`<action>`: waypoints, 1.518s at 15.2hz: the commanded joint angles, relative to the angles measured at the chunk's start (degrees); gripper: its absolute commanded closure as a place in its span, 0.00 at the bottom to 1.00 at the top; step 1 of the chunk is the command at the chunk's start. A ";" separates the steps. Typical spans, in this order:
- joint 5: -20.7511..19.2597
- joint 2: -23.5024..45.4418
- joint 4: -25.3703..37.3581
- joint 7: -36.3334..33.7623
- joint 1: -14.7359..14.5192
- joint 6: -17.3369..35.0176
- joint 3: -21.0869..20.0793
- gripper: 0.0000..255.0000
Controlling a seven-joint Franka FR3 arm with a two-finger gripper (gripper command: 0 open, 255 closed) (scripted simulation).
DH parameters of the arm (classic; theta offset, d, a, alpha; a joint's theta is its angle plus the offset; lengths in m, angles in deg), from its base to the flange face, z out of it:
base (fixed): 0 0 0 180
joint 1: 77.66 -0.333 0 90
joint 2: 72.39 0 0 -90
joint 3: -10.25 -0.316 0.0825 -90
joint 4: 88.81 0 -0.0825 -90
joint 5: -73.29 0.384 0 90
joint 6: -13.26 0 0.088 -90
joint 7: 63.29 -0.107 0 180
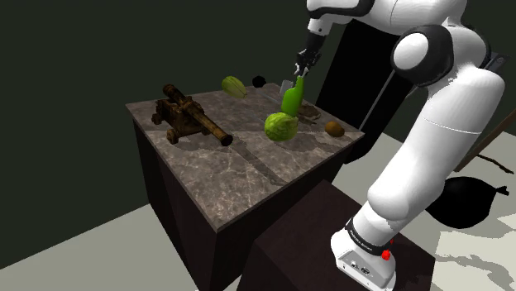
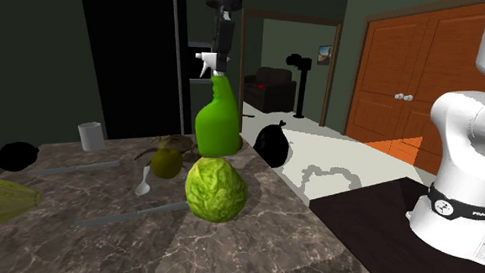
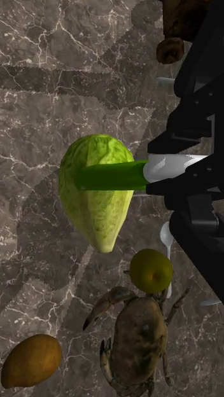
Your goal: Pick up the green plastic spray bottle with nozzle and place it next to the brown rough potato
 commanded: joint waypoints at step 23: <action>6.94 13.74 13.72 23.95 16.99 -1.41 7.71 1.00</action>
